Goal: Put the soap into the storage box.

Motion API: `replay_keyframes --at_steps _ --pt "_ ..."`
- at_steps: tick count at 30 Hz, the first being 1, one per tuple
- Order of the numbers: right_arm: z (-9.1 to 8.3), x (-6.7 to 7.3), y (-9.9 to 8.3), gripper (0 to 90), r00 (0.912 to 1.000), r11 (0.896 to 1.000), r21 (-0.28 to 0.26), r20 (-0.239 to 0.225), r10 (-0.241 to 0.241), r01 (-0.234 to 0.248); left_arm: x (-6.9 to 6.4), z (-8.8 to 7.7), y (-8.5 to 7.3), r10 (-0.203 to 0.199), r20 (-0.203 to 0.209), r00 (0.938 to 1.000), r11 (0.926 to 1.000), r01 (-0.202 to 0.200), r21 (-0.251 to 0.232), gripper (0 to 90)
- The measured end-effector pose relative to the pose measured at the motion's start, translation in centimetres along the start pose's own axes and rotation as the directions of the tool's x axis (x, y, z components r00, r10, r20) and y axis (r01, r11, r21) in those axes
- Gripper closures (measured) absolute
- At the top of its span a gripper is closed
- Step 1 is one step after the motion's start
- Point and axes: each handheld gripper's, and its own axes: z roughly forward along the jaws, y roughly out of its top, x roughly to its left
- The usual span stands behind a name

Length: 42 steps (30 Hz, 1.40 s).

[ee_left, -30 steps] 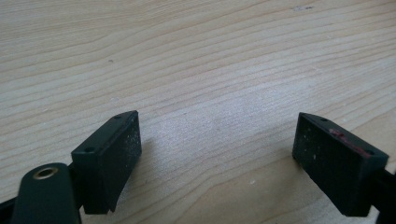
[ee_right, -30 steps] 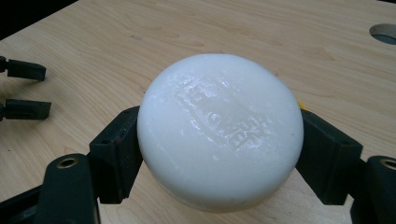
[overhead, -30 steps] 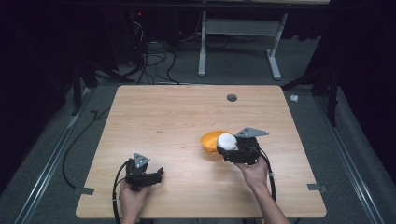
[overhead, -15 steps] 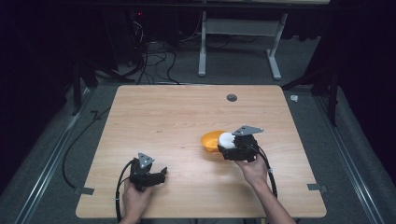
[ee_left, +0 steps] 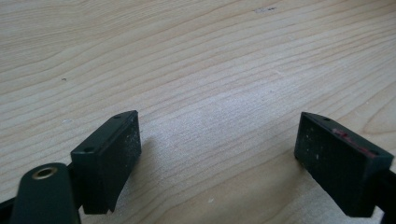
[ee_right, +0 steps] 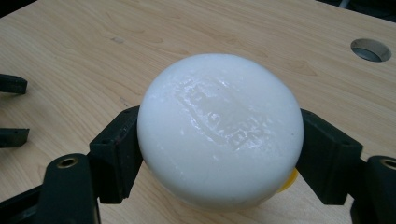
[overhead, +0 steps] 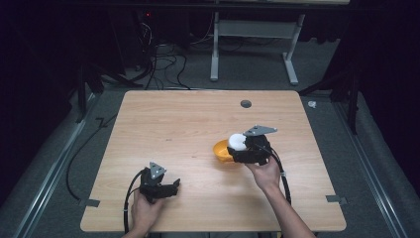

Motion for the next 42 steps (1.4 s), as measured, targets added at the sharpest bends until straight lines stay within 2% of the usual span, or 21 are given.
replay_keyframes --at_steps 11,14,18,23,26,36,42 --pt "1.7 -0.1 0.1 25.0 1.0 0.999 0.038 0.001 0.003 -0.003 0.0 0.0 0.0 -0.004 -0.006 1.0 1.0 0.004 0.002 14.3" --pt "2.6 -0.1 0.2 24.9 0.9999 0.999 0.051 -0.004 0.017 -0.017 0.1 -0.1 -0.1 -0.003 -0.004 1.0 1.0 0.003 0.001 14.4" --pt "3.4 -0.1 0.2 24.9 0.9994 0.997 0.066 0.0 0.033 -0.033 0.2 -0.4 -0.4 -0.028 -0.019 0.9994 0.9996 0.028 0.001 15.0" --pt "4.3 -0.1 0.2 24.9 0.9994 0.996 0.088 0.0 0.034 -0.033 0.2 -0.4 -0.3 -0.027 -0.019 0.9994 0.9996 0.027 0.001 14.9" --pt "4.8 -0.3 -0.1 24.9 0.9986 0.994 0.098 0.004 0.052 -0.053 0.2 -0.4 -0.3 -0.026 -0.019 0.9995 0.9996 0.026 0.001 15.0" --pt "5.5 -0.5 -0.6 24.8 0.9971 0.991 0.113 0.012 0.075 -0.076 0.2 -0.4 -0.3 -0.03 -0.023 0.9993 0.9996 0.03 -0.001 15.0" --pt "5.9 -0.5 -0.9 24.3 0.9974 0.99 0.121 0.019 0.069 -0.071 0.2 -0.4 -0.3 -0.03 -0.024 0.9993 0.9995 0.03 -0.001 15.0"
